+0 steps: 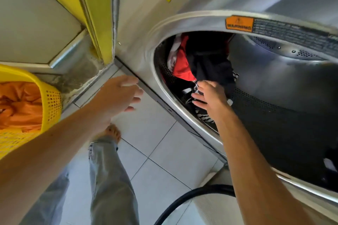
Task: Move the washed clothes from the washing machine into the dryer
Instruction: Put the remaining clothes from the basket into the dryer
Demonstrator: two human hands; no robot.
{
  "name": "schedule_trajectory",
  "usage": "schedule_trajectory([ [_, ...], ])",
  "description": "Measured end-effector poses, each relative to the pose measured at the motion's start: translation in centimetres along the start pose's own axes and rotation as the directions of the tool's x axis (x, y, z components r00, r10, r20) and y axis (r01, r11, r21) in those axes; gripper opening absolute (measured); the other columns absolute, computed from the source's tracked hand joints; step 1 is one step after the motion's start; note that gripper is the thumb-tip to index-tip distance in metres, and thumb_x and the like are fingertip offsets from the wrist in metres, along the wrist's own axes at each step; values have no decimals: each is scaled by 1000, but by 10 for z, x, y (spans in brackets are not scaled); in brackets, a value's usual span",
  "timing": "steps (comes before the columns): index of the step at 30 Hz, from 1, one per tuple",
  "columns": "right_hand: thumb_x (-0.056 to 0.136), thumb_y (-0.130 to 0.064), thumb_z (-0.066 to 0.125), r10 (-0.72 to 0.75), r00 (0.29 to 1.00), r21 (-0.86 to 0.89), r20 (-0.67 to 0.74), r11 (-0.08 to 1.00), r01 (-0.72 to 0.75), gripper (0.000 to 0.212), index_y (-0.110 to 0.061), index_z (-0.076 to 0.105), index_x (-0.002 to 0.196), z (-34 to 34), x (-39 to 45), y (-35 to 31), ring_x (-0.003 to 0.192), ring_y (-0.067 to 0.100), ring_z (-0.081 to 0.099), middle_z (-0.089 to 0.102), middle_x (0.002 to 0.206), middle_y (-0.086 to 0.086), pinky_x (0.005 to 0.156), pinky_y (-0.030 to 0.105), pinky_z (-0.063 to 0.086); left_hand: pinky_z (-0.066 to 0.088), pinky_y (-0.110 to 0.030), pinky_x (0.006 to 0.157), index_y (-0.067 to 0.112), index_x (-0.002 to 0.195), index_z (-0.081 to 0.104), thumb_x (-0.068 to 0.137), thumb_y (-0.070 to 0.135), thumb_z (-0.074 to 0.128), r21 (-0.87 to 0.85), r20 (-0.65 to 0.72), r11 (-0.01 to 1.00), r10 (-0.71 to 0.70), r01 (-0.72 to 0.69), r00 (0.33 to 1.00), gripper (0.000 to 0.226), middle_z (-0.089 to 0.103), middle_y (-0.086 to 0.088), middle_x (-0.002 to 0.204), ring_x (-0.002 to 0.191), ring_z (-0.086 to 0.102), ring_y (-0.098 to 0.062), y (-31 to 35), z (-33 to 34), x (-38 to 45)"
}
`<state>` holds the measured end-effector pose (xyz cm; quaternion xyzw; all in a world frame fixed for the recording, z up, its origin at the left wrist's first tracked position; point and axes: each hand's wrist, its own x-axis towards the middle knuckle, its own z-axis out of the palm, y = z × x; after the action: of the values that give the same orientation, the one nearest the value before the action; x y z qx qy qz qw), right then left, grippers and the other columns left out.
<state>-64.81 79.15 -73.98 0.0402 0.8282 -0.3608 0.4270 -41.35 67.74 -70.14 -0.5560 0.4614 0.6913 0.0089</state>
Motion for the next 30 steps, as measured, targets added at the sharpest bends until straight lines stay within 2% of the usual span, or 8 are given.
schedule_trajectory([
  [4,93,-15,57,-12,953,-114,303,992,49,12,-23,63,99,96,-54,38,88,22,74,70,105,4,77,35,56,55,-32,74,26,124,55,95,8,53,-82,-166,993,-95,83,981,34,71,0,106,97,68,-14,-45,-57,-10],
  [9,92,-18,62,6,772,-306,636,920,244,19,-23,66,110,200,-122,57,83,12,76,72,109,2,75,26,59,50,-30,69,10,132,52,97,7,49,-248,-314,955,-237,162,919,35,67,-11,107,86,64,-20,-118,-144,-25],
  [14,90,-35,61,-62,626,-418,778,692,588,27,-25,65,114,289,-154,54,95,14,72,72,109,-4,83,34,57,54,-29,63,20,116,56,96,6,51,-409,-366,896,-332,170,870,25,65,-8,98,77,62,-18,-181,-216,-44],
  [18,91,-32,60,-85,567,-418,819,589,691,24,-26,64,114,369,-160,48,82,16,75,73,109,0,81,40,60,52,-34,68,17,114,57,92,4,54,-420,-405,892,-348,166,846,25,64,-8,89,78,60,-20,-220,-256,-40],
  [21,89,-28,60,-117,548,-445,828,458,770,25,-23,65,112,434,-157,55,95,21,72,71,111,-1,83,34,55,52,-35,71,16,116,62,88,9,57,-378,-419,906,-351,191,837,29,60,-10,86,80,56,-21,-242,-283,-27],
  [25,93,-31,61,-145,521,-509,841,113,853,38,-10,62,125,512,-128,85,118,29,59,66,124,11,88,29,40,53,-41,80,24,95,62,73,20,59,-380,-440,905,-358,191,823,23,60,-8,85,80,55,-23,-268,-318,3],
  [27,90,-36,63,-112,560,-562,821,10,827,57,-11,49,140,543,-92,107,129,32,51,54,142,14,99,32,38,55,-49,82,27,92,60,72,23,59,-337,-471,928,-313,159,825,20,61,-3,81,77,56,-22,-280,-332,18],
  [30,78,-48,74,-49,683,-684,729,-100,723,95,-22,24,154,576,-41,146,144,39,30,27,158,20,118,41,28,56,-44,85,32,106,58,88,18,57,-279,-490,956,-219,87,844,22,60,5,77,73,58,-12,-291,-349,37],
])
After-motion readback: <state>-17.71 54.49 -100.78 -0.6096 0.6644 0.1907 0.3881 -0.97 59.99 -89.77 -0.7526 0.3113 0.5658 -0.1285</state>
